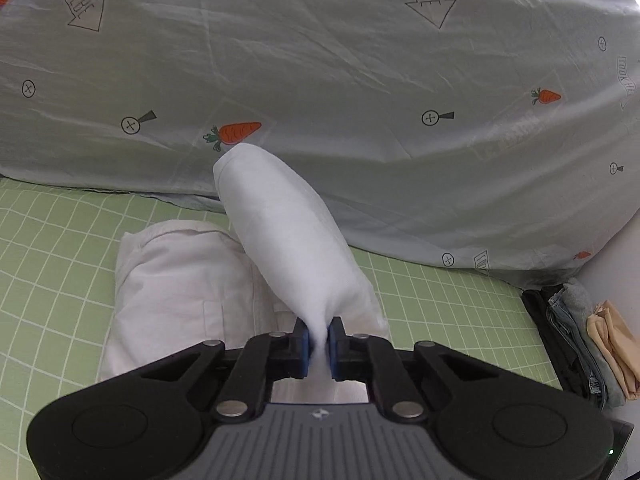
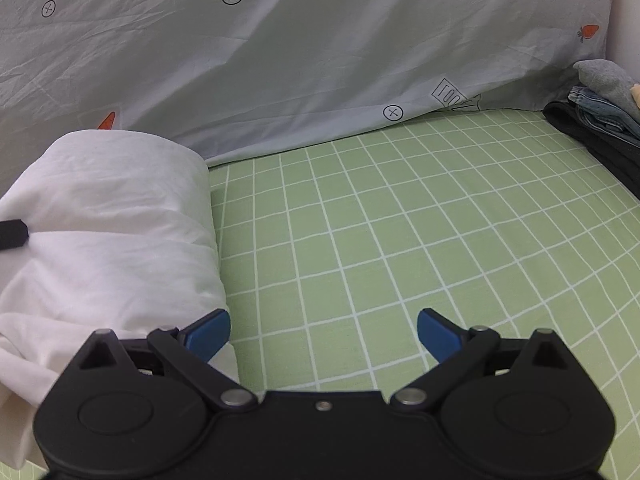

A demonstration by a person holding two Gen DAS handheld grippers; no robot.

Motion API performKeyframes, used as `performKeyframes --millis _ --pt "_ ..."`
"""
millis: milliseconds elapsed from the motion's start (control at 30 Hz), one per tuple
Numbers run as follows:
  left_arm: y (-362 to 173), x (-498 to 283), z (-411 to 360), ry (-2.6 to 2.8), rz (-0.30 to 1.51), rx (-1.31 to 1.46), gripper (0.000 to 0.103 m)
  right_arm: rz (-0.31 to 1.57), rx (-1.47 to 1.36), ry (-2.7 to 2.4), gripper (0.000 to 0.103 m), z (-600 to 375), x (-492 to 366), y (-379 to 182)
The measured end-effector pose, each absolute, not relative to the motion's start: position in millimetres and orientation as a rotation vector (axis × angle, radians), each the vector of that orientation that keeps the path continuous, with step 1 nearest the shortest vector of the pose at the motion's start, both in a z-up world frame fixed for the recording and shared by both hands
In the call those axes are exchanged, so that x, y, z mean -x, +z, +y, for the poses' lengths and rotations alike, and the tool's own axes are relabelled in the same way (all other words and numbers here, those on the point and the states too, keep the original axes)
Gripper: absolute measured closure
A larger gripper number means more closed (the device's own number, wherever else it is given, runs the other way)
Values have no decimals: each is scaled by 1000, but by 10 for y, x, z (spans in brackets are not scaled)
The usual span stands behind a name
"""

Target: Fold clothes

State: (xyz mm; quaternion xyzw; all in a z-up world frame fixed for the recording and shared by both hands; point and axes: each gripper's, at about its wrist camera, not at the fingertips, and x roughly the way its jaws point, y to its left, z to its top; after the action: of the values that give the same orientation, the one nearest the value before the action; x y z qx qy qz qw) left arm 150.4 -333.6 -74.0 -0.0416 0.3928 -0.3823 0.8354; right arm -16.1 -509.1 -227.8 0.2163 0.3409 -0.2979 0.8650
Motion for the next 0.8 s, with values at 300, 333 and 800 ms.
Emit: performKeyframes --millis 300,333,800 --pt "-1211 -2128 -2591 -574 947 87 83 754 -393 -549 2 -4877 18 -2273" --pt "-1302 -2163 -2558 -559 963 85 81 759 -383 -540 2 -4847 -2 -2268" --pt "-1634 -2387 -2194 -581 1059 172 19 699 -446 -383 2 -4675 -548 -1959"
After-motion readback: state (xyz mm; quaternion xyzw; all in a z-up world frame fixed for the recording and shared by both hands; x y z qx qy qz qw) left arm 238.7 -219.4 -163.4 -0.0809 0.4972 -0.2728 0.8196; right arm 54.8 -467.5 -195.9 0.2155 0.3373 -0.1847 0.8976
